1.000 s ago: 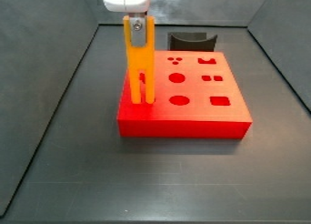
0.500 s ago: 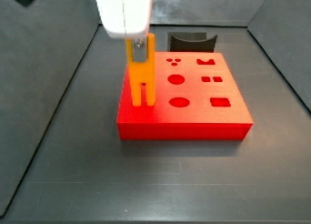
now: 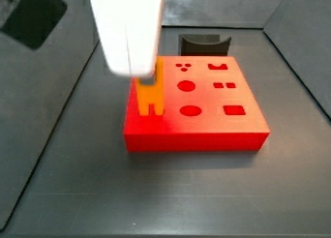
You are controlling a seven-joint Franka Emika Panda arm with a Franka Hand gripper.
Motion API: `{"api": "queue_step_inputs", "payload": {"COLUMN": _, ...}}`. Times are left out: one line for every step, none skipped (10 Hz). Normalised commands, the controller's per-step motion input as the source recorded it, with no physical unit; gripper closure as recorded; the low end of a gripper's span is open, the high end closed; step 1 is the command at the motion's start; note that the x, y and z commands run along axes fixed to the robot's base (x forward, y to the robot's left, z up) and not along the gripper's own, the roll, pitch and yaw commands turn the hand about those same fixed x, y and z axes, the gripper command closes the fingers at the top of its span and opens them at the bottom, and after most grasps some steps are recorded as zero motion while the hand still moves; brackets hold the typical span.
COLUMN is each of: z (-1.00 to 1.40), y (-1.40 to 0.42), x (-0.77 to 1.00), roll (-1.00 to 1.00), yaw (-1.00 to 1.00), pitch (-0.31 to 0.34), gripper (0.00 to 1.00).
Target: Insert the square-circle object.
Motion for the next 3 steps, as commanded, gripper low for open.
{"api": "queue_step_inputs", "payload": {"z": -1.0, "y": -0.12, "x": -0.01, "roll": 0.02, "yaw": -0.07, "pitch": -0.011, "gripper": 1.0}}
{"api": "queue_step_inputs", "payload": {"z": -1.0, "y": 0.0, "x": 0.0, "roll": 0.01, "yaw": 0.0, "pitch": -0.041, "gripper": 1.0}}
{"api": "queue_step_inputs", "payload": {"z": 0.0, "y": 0.0, "x": 0.0, "roll": 0.0, "yaw": 0.0, "pitch": 0.0, "gripper": 1.0}}
